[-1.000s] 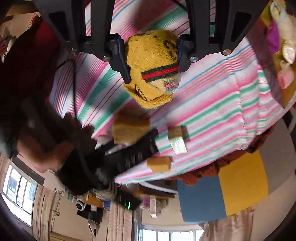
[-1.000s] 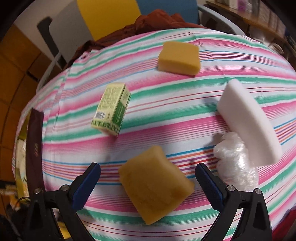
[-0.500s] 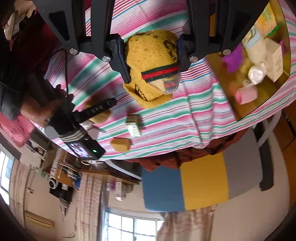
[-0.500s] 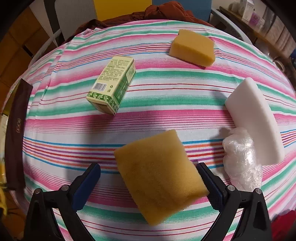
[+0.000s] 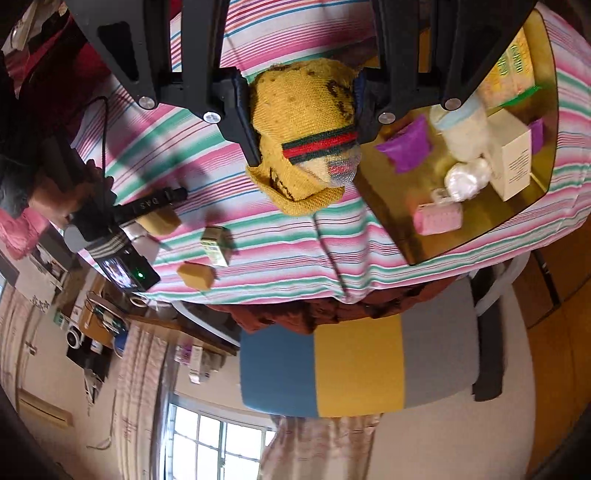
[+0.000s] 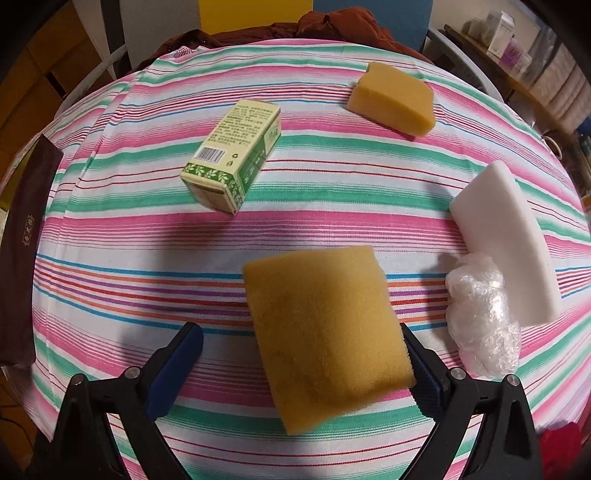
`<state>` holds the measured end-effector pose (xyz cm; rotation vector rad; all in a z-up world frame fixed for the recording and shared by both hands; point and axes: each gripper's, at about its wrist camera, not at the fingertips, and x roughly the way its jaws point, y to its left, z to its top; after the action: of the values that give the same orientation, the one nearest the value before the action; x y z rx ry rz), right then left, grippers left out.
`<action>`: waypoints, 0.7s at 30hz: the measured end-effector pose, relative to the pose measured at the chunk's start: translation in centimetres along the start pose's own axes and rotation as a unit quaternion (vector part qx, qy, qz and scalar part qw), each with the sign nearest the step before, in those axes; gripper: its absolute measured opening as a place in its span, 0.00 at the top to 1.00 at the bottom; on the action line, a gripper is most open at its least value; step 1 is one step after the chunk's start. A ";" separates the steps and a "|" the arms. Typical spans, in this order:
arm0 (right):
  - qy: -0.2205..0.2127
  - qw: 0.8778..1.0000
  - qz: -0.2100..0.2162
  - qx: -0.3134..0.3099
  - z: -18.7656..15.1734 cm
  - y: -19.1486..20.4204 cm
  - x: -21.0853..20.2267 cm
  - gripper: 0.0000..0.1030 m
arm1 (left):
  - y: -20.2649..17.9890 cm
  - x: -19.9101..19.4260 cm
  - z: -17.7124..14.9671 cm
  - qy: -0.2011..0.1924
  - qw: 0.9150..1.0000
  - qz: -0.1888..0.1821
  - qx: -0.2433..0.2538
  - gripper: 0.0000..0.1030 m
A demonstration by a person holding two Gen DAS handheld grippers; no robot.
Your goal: Organize objects
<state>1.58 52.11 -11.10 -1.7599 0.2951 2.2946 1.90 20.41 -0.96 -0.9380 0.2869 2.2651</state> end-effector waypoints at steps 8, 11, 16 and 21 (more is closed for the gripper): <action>0.028 1.000 -0.002 0.006 -0.2 -0.2 -0.2 0.01 | 3.0 -1.4 -0.7 -0.011 0.999 0.005 -0.034 0.60; 0.027 1.000 0.000 -0.008 -0.8 0.8 -1.1 0.18 | 4.1 -1.7 -1.1 -0.012 0.999 0.002 -0.047 0.60; 0.016 1.000 0.010 0.006 -1.1 0.8 -2.0 0.40 | 5.5 -1.7 -2.1 -0.009 0.998 0.000 -0.067 0.60; 0.003 0.990 0.079 0.113 -0.8 -1.8 -2.1 0.00 | 6.4 -2.1 -2.6 -0.011 0.997 -0.001 -0.073 0.59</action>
<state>3.42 53.45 -9.28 -1.6822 0.6896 2.2548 0.24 13.44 -1.64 -0.9850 0.1126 2.3180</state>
